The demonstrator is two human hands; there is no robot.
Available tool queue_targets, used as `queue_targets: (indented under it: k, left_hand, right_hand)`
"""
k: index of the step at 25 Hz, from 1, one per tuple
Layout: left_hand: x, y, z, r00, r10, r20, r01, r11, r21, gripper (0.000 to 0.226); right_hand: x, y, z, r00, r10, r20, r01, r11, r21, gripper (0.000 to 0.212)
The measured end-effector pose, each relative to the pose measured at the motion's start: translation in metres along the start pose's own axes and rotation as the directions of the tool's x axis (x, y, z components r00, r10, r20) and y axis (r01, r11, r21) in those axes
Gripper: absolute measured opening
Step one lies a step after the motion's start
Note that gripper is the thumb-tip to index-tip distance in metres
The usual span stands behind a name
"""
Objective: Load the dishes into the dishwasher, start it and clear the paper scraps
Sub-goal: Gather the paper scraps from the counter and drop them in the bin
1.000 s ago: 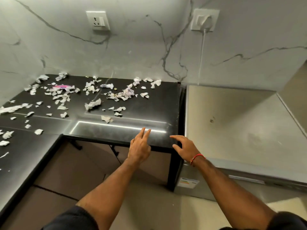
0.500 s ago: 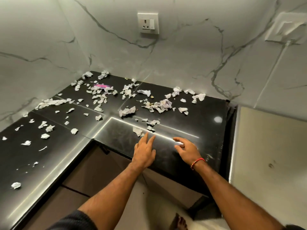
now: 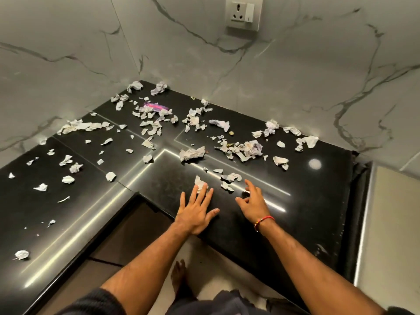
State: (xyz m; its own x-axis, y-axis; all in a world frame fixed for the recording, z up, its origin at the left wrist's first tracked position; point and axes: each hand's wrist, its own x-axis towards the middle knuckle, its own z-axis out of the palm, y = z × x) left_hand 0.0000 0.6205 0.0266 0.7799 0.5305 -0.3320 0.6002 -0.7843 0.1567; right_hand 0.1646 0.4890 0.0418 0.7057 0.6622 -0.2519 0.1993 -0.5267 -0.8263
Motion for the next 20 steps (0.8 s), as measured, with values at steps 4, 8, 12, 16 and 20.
queue_targets:
  k: [4,8,12,16,20]
  left_hand:
    - [0.034,-0.08,-0.02,0.998,-0.022,-0.062,0.026,0.998,0.065,0.078]
    - [0.068,-0.147,-0.059,0.985,-0.158,-0.069,0.157,0.987,-0.016,0.077]
    - [0.065,-0.15,-0.065,0.99,0.114,-0.088,-0.122,0.989,-0.087,0.075]
    - [0.07,-0.121,-0.057,0.915,0.403,-0.026,-0.403,0.915,-0.007,0.072]
    - [0.092,-0.111,-0.053,0.866,0.499,0.01,-0.495,0.857,0.142,0.069]
  right_hand:
    - [0.024,-0.008,0.026,0.987,0.089,-0.133,-0.114,0.974,-0.195,0.062]
    - [0.043,-0.042,0.065,0.976,0.088,-0.2,-0.149,0.938,-0.313,0.047]
    - [0.065,-0.087,0.109,0.996,0.078,-0.036,-0.075,0.993,0.087,0.056]
    - [0.067,-0.089,0.113,0.937,0.195,-0.291,-0.051,0.897,0.438,0.06]
    - [0.058,-0.074,0.088,0.799,0.273,-0.536,-0.079,0.931,0.357,0.053]
